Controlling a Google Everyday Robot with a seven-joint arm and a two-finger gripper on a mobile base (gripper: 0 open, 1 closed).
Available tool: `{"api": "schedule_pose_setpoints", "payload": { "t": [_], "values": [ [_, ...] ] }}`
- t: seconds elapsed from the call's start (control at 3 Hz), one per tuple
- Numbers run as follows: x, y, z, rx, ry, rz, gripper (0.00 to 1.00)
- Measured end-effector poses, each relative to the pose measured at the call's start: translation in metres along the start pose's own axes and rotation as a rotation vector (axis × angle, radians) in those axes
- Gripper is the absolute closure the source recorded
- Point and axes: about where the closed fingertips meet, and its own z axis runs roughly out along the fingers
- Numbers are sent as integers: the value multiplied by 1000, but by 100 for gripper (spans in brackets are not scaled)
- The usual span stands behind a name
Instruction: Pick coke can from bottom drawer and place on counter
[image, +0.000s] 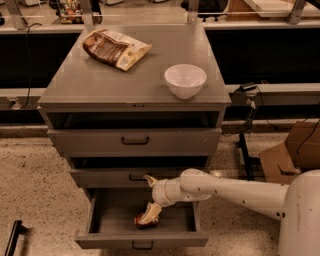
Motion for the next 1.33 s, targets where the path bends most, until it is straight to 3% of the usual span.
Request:
{"api": "schedule_pose_setpoints", "payload": {
  "t": [0.33,0.67,1.33],
  "values": [
    [1,3,2,-21,-5,-7,0],
    [8,2,-2,0,-22,17,0],
    [12,4,-25,73,-110,6,0]
  ]
}}
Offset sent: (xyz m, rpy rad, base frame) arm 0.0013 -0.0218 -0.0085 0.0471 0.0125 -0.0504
